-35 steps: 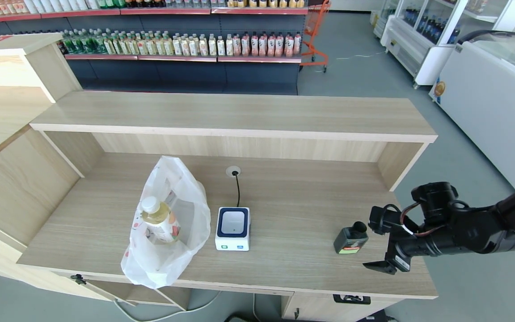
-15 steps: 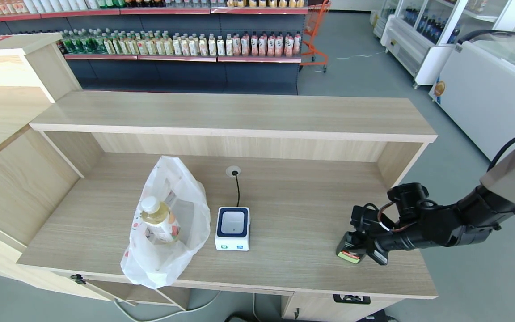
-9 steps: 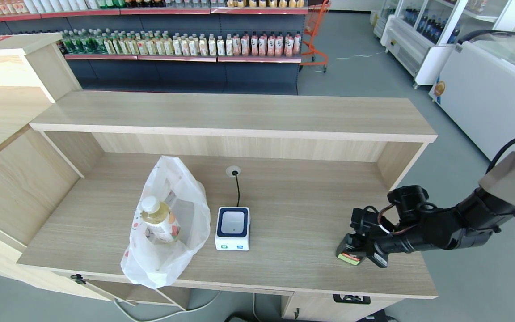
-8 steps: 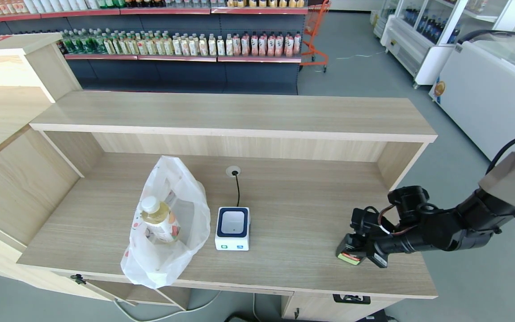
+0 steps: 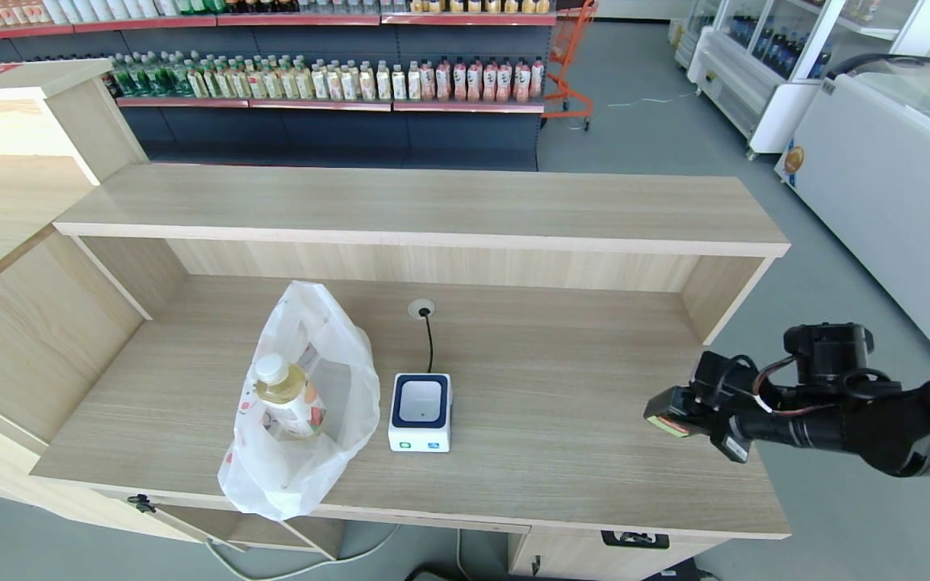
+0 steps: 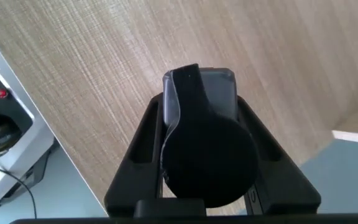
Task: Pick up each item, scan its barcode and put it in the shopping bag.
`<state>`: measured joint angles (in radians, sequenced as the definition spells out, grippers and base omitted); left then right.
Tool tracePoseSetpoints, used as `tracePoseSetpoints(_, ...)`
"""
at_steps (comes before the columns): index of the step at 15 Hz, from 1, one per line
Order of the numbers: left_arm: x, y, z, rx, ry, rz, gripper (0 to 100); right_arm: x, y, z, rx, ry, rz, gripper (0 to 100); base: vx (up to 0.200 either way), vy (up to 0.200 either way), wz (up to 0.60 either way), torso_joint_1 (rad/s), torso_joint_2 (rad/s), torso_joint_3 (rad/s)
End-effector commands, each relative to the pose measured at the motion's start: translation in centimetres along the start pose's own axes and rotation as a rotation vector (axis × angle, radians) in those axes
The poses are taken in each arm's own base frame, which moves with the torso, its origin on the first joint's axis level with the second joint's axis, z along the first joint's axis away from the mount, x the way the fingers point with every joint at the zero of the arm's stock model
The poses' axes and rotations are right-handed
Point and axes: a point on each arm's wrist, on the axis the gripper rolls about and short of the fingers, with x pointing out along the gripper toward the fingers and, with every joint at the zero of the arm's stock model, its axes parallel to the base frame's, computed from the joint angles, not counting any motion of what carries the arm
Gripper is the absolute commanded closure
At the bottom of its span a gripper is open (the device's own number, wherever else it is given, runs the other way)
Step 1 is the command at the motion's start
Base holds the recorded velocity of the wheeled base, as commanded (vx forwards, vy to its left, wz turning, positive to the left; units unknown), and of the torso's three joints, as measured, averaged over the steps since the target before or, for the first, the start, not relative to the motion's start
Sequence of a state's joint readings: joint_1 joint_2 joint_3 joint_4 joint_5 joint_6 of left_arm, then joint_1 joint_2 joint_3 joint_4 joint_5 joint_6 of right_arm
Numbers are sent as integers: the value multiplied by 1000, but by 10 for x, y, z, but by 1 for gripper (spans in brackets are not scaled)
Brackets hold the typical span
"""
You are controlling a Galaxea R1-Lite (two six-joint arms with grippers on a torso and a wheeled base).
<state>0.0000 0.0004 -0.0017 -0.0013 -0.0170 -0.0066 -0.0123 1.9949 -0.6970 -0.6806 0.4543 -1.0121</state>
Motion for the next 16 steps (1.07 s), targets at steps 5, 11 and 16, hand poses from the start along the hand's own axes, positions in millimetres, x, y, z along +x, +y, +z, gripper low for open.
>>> tracePoseSetpoints(5, 0, 0, 0, -1, -1, 0, 0, -98, -16, 31, -794, -382, -169, 100, 0, 0, 0, 0, 0, 0)
tracePoseSetpoints(11, 0, 0, 0, -1, -1, 0, 0, -86, 67, 84, -1458, -816, -142, 100, 0, 0, 0, 0, 0, 0)
tracePoseSetpoints(16, 0, 0, 0, -1, -1, 0, 0, -87, 104, 106, -1669, -1016, -165, 100, 0, 0, 0, 0, 0, 0)
